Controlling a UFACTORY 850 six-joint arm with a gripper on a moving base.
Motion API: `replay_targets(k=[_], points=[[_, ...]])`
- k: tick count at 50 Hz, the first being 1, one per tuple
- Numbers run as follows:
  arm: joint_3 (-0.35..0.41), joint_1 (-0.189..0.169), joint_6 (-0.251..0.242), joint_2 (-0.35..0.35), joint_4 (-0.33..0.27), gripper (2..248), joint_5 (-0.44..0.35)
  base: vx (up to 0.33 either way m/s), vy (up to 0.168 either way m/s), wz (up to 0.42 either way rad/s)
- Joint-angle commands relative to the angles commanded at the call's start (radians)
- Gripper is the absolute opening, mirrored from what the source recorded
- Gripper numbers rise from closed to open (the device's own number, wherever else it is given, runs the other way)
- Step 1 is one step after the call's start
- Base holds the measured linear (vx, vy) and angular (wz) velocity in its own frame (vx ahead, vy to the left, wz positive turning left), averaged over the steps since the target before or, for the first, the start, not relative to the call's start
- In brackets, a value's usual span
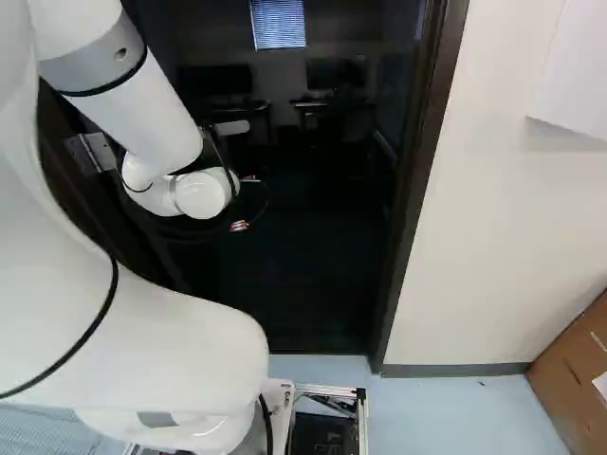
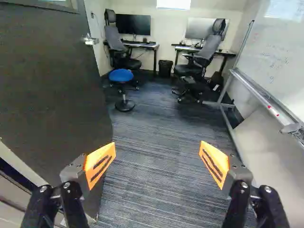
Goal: Open the door and move inside
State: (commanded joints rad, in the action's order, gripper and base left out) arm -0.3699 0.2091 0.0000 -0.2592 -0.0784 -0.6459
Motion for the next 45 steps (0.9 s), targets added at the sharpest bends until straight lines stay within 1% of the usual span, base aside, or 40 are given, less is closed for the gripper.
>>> replay_targets(k=[45], points=[[0.0, 0.0, 0.0, 0.0, 0.0, 247, 0.0, 0.0, 0.0, 0.0]])
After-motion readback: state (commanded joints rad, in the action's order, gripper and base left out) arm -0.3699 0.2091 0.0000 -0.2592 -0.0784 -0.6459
